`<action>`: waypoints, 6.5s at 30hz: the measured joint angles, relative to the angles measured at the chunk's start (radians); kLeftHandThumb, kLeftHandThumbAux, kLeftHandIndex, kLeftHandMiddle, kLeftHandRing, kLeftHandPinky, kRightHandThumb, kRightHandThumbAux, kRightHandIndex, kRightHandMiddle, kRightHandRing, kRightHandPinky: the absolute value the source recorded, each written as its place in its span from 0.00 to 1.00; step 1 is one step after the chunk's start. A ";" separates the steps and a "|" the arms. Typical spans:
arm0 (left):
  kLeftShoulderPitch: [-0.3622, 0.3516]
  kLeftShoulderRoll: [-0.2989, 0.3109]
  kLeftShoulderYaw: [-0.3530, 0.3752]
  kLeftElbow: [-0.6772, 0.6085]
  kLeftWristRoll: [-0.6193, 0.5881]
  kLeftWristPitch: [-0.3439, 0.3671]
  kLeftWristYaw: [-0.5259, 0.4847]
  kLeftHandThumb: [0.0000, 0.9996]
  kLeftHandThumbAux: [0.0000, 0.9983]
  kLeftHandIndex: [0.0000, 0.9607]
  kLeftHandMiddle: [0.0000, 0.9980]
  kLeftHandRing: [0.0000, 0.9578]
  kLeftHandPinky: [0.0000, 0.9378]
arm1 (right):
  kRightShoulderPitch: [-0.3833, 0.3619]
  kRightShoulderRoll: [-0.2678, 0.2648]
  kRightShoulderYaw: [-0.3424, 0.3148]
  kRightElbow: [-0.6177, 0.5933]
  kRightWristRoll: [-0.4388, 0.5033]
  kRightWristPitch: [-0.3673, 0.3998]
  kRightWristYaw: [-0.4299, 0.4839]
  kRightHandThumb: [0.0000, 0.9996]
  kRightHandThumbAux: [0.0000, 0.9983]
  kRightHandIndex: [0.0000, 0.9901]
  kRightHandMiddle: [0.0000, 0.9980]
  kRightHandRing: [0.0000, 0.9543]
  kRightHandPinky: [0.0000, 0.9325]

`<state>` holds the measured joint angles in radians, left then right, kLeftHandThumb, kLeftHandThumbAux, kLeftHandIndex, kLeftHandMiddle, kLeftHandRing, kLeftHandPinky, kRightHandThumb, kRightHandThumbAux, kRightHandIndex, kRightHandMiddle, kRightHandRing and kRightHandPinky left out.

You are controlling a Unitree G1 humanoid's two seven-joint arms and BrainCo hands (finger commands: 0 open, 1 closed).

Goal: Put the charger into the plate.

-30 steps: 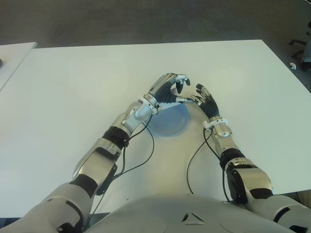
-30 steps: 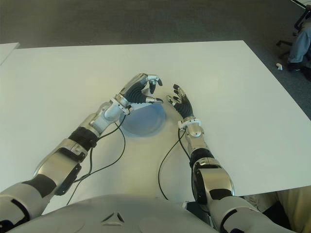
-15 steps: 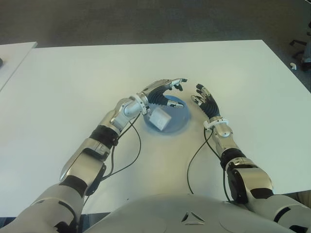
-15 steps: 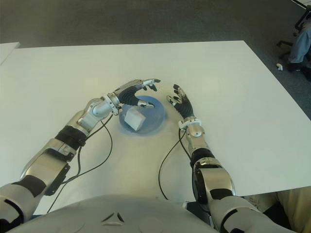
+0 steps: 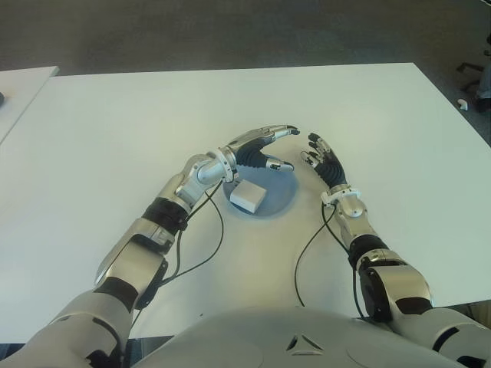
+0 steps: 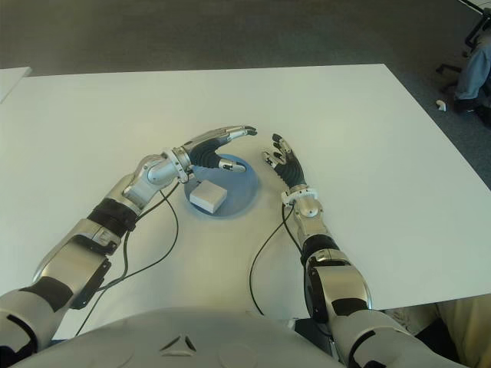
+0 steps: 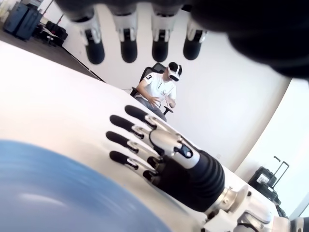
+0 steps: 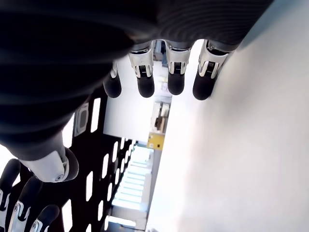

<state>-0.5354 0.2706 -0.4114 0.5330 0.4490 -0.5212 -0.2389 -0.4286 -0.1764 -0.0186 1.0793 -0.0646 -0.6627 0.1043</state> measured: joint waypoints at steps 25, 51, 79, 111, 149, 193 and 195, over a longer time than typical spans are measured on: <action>0.033 -0.036 0.099 -0.009 -0.210 0.013 -0.059 0.20 0.38 0.03 0.03 0.00 0.01 | -0.003 -0.005 0.008 0.021 -0.015 -0.039 -0.018 0.08 0.56 0.00 0.10 0.11 0.12; -0.013 -0.043 0.530 0.179 -0.610 0.106 -0.092 0.12 0.62 0.04 0.06 0.05 0.02 | -0.012 -0.006 0.019 0.031 -0.028 -0.028 -0.030 0.05 0.56 0.00 0.08 0.08 0.06; 0.016 -0.090 0.609 0.333 -0.627 0.166 -0.034 0.01 0.54 0.00 0.00 0.00 0.00 | -0.015 0.003 0.014 0.022 -0.024 -0.003 -0.040 0.05 0.55 0.00 0.03 0.02 0.00; 0.136 -0.130 0.587 0.311 -0.576 0.230 0.104 0.05 0.48 0.00 0.00 0.00 0.00 | -0.009 0.008 0.011 -0.019 -0.022 0.045 -0.045 0.07 0.61 0.00 0.03 0.02 0.01; 0.129 -0.137 0.565 0.368 -0.524 0.221 0.205 0.15 0.49 0.00 0.00 0.00 0.00 | 0.000 0.015 0.000 -0.064 -0.010 0.107 -0.050 0.07 0.66 0.00 0.01 0.00 0.01; 0.149 -0.132 0.530 0.326 -0.476 0.239 0.216 0.21 0.48 0.00 0.00 0.00 0.00 | -0.039 0.029 -0.035 -0.105 0.035 0.278 -0.042 0.04 0.65 0.00 0.00 0.00 0.01; 0.150 -0.132 0.528 0.325 -0.476 0.239 0.216 0.21 0.48 0.00 0.00 0.00 0.00 | -0.039 0.029 -0.036 -0.105 0.035 0.279 -0.042 0.04 0.65 0.00 0.00 0.00 0.01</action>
<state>-0.3854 0.1388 0.1171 0.8576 -0.0269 -0.2827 -0.0229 -0.4679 -0.1478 -0.0544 0.9747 -0.0298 -0.3841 0.0627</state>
